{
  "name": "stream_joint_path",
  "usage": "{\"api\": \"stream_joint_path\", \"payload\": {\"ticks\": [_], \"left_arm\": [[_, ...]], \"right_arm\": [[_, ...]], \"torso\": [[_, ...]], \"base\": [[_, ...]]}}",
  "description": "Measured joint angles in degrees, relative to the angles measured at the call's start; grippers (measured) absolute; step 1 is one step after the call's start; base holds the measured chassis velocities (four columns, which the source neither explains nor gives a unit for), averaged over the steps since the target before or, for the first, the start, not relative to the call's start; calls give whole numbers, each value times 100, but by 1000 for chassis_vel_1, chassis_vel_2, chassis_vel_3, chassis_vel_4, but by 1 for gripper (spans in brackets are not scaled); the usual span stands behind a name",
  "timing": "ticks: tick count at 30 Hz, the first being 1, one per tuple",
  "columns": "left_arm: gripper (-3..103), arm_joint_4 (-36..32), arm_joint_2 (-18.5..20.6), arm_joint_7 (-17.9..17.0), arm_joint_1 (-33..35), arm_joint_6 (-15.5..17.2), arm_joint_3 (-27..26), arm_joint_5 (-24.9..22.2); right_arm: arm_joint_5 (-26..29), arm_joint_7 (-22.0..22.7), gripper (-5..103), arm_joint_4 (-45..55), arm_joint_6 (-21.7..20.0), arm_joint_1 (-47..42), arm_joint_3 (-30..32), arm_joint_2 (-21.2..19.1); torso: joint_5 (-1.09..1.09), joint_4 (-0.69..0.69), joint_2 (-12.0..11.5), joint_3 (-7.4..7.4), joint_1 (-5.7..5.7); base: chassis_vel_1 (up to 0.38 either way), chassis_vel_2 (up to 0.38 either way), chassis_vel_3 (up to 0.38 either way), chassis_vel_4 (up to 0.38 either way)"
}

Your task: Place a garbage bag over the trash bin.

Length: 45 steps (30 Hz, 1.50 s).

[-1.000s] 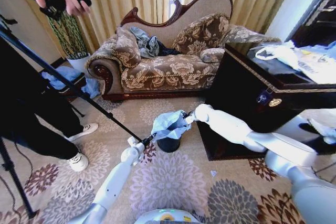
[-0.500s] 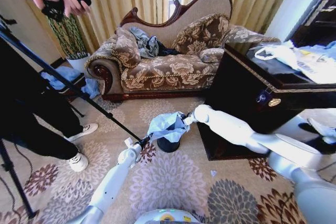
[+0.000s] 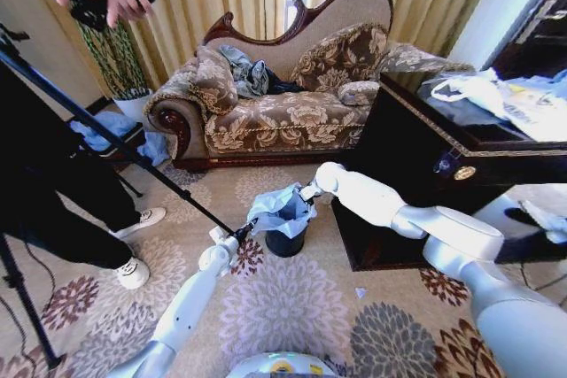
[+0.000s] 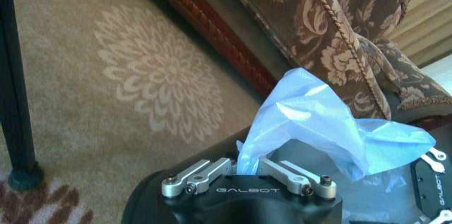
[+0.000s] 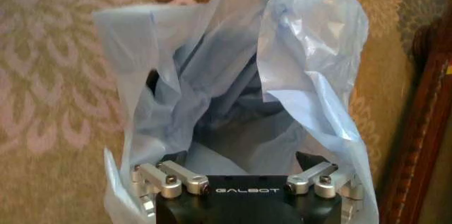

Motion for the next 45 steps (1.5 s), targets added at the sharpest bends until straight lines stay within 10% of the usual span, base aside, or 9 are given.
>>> {"api": "stream_joint_path", "payload": {"ticks": [30, 45], "left_arm": [[12, -201, 114, 44, -114, -17, 35, -28], [12, -161, 139, 80, 2, -65, -48, 3]], "right_arm": [[860, 164, 100, 1375, -360, -373, 75, -1076], [794, 1171, 100, 1589, -451, -1315, 259, -1314]], "torso": [[0, -1, 0, -1, 0], [1, 0, 0, 0, 0]], "base": [[0, 0, 0, 0], [0, 0, 0, 0]]}}
